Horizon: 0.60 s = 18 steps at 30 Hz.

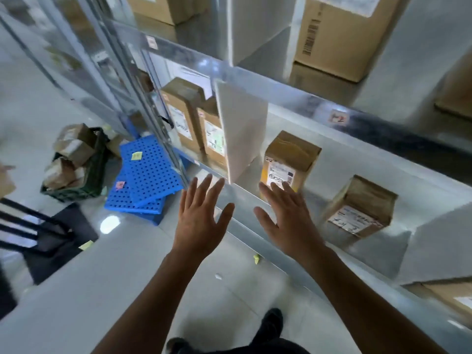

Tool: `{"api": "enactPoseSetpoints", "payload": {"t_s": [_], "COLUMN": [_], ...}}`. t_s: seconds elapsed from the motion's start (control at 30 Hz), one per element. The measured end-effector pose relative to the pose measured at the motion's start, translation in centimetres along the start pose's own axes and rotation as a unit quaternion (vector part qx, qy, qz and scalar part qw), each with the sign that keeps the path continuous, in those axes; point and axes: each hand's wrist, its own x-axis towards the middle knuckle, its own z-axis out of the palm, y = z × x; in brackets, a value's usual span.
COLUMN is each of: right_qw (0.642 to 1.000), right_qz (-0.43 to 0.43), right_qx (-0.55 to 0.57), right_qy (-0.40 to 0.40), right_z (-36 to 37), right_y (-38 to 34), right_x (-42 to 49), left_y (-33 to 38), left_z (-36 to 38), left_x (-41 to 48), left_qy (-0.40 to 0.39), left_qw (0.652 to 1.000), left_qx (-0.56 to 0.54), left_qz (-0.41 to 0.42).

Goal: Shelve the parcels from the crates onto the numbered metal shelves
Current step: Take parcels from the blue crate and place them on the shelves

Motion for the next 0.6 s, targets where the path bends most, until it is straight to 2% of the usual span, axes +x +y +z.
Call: {"api": "enactPoseSetpoints", "payload": {"t_s": [0.13,0.23,0.43,0.6], "right_qw": [0.995,0.988,0.963,0.937], "right_qz": [-0.067,-0.123,-0.244,-0.313], "right_qx": [-0.039,-0.043,-0.033,-0.011], "right_qy": [-0.066,-0.079,-0.109,-0.156], "right_z": [4.1,7.8,16.2,21.6], "right_y": [-7.6,-15.3,-32.5,-43.7], "right_x": [2.5,4.6,7.0,6.8], "left_y": [-7.7,-14.0,-26.8,-33.8], "left_z": [-4.8,-9.6,-18.8,-24.4], "left_x": [-3.9,-7.5,-14.9,-21.1], "left_qy": [0.034,0.104,0.171,0.229], "left_qw": [0.996,0.983,0.941,0.902], "left_qx": [-0.003,-0.001,0.025,0.031], "left_qz": [-0.087,-0.149,-0.290,-0.365]}}
